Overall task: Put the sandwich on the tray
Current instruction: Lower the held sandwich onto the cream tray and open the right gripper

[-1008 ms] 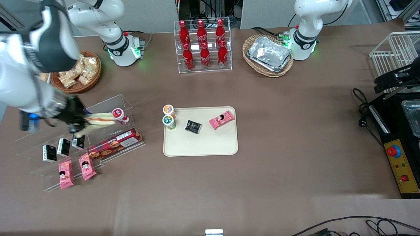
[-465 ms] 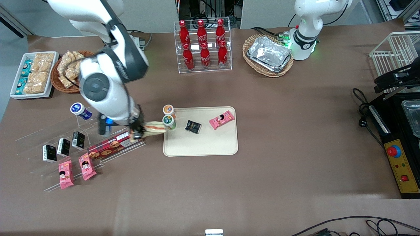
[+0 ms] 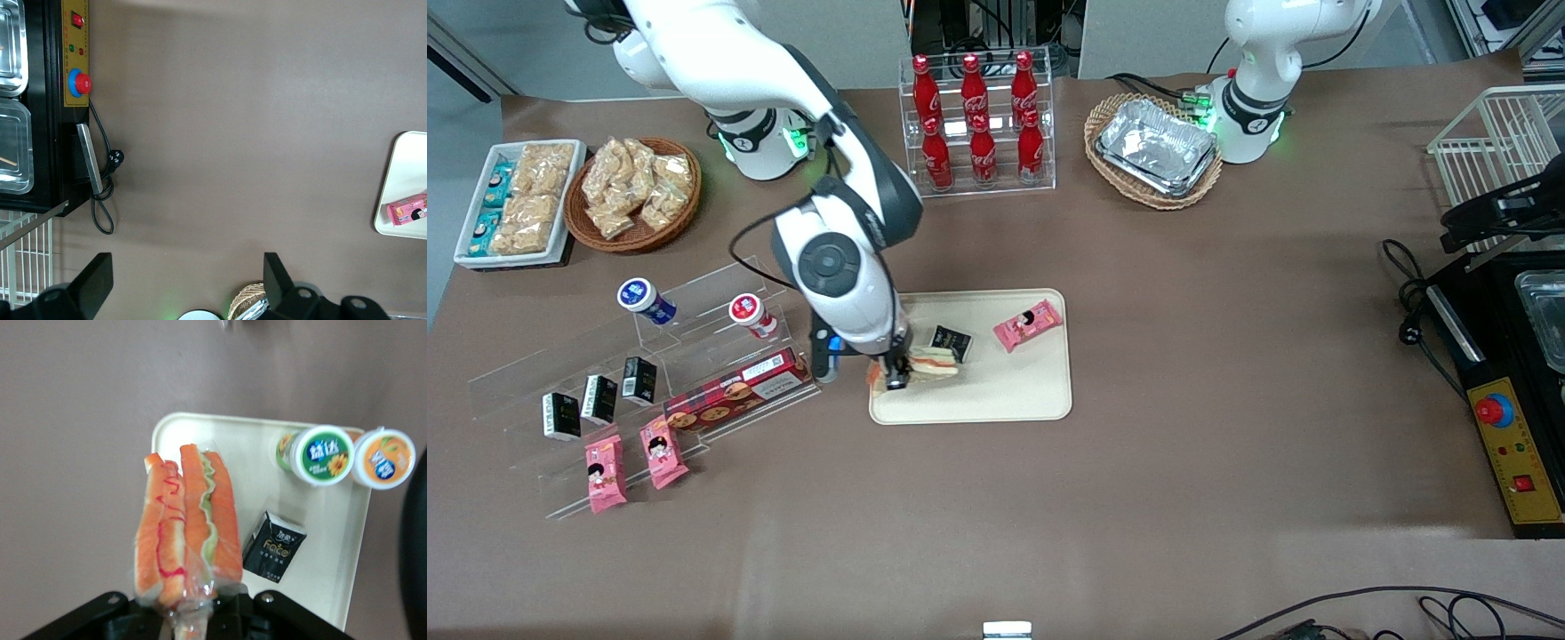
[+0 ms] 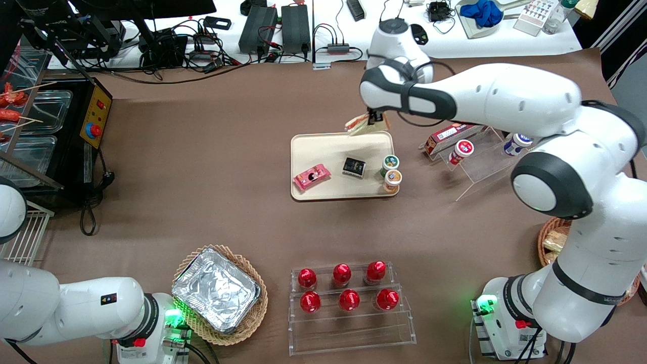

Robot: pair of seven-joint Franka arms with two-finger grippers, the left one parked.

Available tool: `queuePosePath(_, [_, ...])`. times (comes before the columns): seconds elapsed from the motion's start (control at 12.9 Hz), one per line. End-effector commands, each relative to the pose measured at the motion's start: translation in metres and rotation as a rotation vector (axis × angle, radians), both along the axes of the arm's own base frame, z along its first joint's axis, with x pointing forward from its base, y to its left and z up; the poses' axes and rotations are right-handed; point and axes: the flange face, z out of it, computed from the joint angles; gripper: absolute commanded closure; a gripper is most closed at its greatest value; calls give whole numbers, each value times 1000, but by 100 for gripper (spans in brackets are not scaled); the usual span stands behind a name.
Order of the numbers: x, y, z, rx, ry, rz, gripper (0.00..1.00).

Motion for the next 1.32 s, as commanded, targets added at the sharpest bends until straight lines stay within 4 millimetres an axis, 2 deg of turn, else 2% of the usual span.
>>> queuePosePath(0.0, [4,39,-33,25,12,-54,94])
queuePosePath(0.16, [8,46,-54,31,-3,-65,95])
queuePosePath(0.47, [17,48,-82,74,-50,-95,95])
queuePosePath(0.93, [17,47,-119,97,-28,-154,91])
queuePosePath(1.01, [18,46,-123,96,-29,-177,84])
queuePosePath(1.09, [20,44,-122,97,-30,-187,71])
queuePosePath(1.24, [24,39,-117,99,-36,-200,25])
